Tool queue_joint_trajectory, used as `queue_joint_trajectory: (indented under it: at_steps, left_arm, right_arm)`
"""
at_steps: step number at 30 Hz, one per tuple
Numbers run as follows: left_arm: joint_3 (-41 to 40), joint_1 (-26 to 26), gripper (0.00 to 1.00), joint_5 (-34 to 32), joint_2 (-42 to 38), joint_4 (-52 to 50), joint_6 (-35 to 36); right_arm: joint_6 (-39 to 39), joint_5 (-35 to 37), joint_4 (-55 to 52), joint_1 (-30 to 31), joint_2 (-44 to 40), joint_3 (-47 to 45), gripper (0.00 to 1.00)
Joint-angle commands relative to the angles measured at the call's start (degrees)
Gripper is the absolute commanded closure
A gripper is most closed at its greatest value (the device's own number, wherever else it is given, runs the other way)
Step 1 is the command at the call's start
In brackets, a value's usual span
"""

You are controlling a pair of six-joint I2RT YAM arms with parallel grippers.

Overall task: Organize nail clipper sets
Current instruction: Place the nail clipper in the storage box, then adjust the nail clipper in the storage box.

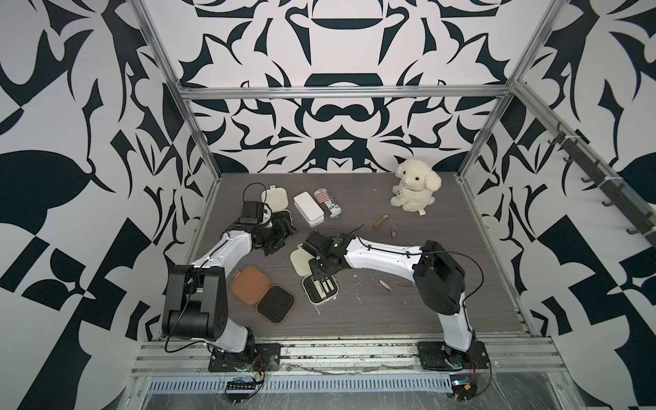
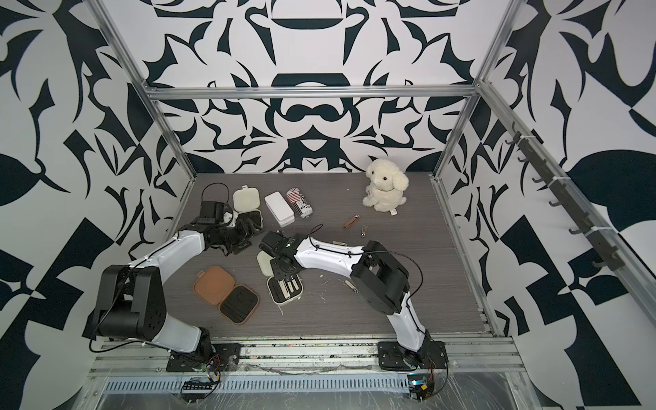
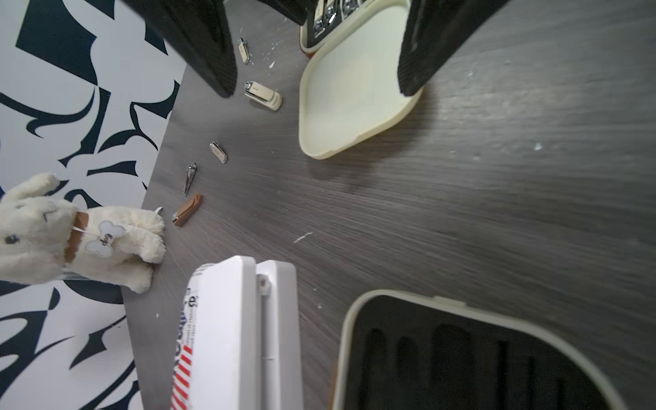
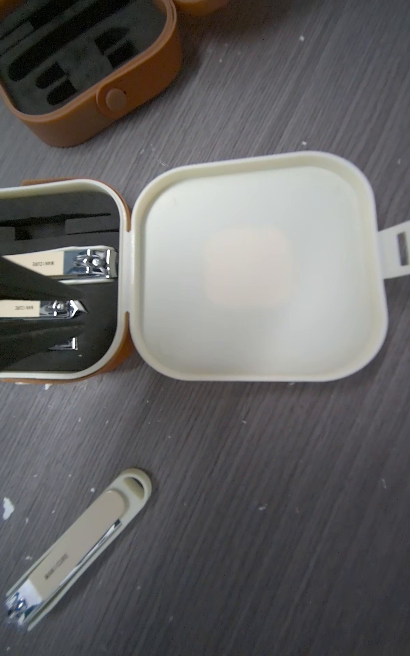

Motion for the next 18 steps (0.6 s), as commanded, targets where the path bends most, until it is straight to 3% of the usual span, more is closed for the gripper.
queue_joint_trajectory:
  at_steps: [1,18]
  left_arm:
    - [-1.8,0.8,0.24,1.6,0.6,-0.9,1.0]
    - [-3.3,1.8,0.25,3.5,3.0,1.6,0.9]
  right_arm:
    - [-0.2,-0.7,-0.1,0.6,-1.8,-0.4,0.85]
    - [1.5,-2.0,1.8,1.1,-0.4,-3.6,0.9]
